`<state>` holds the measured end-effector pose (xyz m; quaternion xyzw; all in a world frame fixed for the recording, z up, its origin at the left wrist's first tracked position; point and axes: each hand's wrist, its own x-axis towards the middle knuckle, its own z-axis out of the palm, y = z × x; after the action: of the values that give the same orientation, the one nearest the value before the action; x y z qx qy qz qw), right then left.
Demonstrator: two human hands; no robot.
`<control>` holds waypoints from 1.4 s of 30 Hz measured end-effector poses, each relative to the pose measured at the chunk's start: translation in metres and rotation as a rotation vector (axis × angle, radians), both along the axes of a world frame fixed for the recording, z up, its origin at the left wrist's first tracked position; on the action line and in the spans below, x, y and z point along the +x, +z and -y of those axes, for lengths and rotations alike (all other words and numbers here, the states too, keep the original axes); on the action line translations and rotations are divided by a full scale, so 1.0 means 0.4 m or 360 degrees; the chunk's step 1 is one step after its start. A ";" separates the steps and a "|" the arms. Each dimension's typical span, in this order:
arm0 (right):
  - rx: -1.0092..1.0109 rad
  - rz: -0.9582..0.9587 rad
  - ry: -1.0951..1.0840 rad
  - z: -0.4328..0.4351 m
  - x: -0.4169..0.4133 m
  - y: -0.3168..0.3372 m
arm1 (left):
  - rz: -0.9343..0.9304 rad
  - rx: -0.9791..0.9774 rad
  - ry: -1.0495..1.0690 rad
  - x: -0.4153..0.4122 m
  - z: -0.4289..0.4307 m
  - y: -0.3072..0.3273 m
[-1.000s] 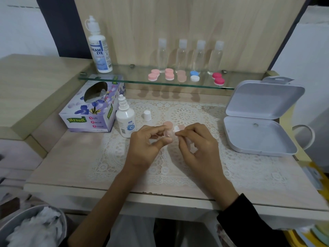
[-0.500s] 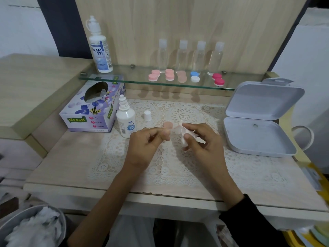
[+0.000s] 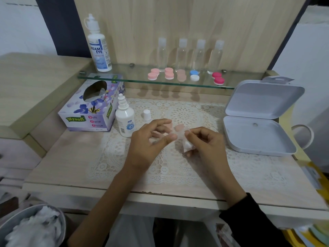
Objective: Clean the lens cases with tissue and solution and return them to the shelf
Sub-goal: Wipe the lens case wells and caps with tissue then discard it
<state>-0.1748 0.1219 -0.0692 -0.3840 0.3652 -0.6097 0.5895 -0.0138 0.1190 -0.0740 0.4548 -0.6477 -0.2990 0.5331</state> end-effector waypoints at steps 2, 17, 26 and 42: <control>-0.0002 -0.0024 -0.0029 0.003 -0.001 -0.003 | 0.0061 -0.0166 -0.0064 -0.002 -0.003 0.003; -0.0088 -0.0266 -0.0154 0.005 -0.016 -0.009 | 0.0313 -0.0344 0.0081 -0.001 0.008 -0.015; -0.1072 -0.1757 -0.0434 0.014 -0.011 -0.032 | 0.0472 -0.0152 0.0263 0.004 0.015 -0.015; -0.0729 -0.1575 -0.0243 0.010 -0.009 -0.016 | 0.0517 -0.0281 0.0144 -0.003 0.006 -0.014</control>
<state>-0.1783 0.1179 -0.0755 -0.7156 0.4836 -0.4613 0.2029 -0.0150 0.1165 -0.0794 0.4770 -0.7279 -0.1394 0.4724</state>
